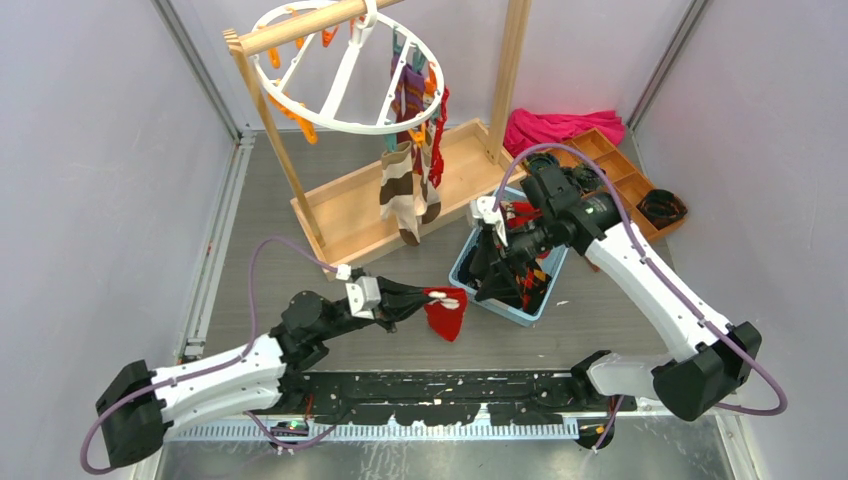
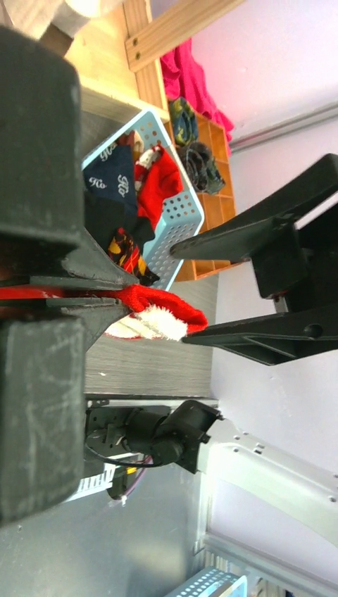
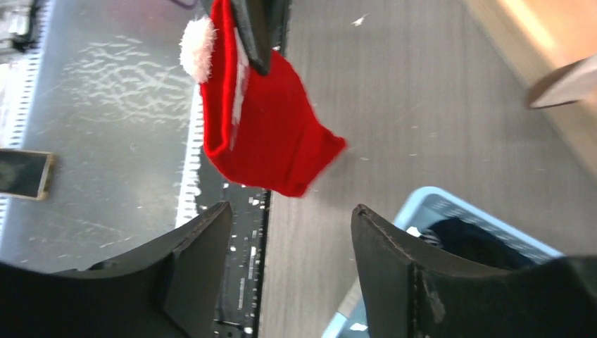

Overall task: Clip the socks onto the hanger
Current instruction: Adjust the sock, then adjust the hanger on the clothesline.

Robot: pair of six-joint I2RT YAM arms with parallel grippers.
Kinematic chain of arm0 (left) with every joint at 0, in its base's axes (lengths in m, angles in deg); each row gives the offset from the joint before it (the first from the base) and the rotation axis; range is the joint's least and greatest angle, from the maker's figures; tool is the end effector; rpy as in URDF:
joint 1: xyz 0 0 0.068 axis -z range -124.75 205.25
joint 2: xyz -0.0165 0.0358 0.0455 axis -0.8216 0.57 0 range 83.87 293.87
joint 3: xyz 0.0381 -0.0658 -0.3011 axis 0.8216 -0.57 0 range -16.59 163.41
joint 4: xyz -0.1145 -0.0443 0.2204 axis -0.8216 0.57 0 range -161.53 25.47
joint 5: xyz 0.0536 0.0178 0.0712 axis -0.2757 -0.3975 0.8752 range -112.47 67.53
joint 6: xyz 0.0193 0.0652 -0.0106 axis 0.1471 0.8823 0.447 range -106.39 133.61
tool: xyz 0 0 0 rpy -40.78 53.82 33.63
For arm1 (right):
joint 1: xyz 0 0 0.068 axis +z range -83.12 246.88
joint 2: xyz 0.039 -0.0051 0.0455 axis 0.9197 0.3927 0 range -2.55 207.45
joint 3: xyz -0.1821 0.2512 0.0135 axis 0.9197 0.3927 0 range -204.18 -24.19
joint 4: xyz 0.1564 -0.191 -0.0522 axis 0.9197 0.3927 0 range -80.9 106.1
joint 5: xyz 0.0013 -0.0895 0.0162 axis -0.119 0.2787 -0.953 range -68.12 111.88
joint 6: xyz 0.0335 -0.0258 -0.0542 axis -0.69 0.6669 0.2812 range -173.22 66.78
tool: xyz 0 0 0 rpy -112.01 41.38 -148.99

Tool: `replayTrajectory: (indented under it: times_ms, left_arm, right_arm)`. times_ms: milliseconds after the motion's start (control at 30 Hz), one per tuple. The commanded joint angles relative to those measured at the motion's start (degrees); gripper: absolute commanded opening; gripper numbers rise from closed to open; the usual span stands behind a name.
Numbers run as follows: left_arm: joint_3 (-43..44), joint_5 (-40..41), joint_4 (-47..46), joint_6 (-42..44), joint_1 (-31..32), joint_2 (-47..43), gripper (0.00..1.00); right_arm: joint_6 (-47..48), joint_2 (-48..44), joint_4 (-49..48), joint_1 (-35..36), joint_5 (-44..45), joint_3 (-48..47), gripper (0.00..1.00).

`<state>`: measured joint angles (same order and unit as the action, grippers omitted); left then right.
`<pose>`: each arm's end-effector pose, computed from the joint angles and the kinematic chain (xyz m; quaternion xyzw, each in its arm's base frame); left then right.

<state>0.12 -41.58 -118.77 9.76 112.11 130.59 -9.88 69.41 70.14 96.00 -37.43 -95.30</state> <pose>0.0761 -0.1497 0.3057 0.3807 0.4638 -0.4862 0.6352 0.1608 0.1442 0.3677 -0.5952 0.6090 0.4501 0.2688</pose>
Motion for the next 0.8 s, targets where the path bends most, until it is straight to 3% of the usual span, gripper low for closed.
replayTrajectory:
  times_ms: [0,67,200,500,767]
  left_arm:
    - [0.17,6.6,10.82,-0.44,-0.35,-7.93,0.0]
    - [0.84,9.79,16.79,-0.98,-0.32,-11.5,0.0]
    - [1.63,13.27,25.68,-0.65,-0.35,-17.41,0.0]
    - [1.05,12.98,32.54,-0.89,-0.35,-23.67,0.0]
    - [1.98,13.99,35.04,0.28,-0.35,-24.54,0.0]
  right_arm:
    - [-0.38,-0.15,4.46,-0.32,9.09,-10.79,0.73]
    - [-0.82,0.4,5.13,-0.38,12.21,-15.46,0.79]
    - [-4.89,4.95,4.34,-0.81,14.03,-26.86,0.82]
    - [-23.73,19.67,-5.65,-3.06,4.29,-53.78,0.85]
    - [-21.73,33.52,-1.43,6.71,18.22,-78.25,0.84]
